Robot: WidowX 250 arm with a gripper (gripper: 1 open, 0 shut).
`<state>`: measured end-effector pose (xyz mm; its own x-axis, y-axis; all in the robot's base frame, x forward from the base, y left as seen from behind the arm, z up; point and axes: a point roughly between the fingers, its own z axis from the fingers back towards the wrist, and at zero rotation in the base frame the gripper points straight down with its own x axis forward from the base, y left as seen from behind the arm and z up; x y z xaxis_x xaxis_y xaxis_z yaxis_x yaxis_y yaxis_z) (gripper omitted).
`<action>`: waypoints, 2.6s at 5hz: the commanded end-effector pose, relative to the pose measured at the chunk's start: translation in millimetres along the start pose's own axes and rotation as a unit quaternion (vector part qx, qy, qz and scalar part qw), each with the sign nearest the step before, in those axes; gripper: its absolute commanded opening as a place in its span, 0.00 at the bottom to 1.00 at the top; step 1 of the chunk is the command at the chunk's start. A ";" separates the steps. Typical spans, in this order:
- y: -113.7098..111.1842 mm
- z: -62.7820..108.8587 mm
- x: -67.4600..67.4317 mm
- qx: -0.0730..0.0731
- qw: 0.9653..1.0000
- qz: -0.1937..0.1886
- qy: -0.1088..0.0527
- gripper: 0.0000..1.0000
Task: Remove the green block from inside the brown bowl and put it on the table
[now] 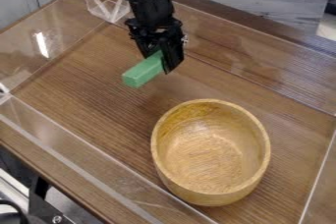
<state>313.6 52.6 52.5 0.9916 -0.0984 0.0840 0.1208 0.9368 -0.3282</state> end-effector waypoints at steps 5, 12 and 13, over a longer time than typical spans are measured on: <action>4.3 14.4 19.0 0.020 1.000 -0.011 -0.016 0.00; 9.7 6.7 26.1 0.022 1.000 -0.008 0.003 0.00; 9.4 5.2 27.1 0.022 1.000 -0.007 0.007 0.00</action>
<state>329.9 59.2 39.8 0.9941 -0.1065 0.0188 0.1070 0.9440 -0.3121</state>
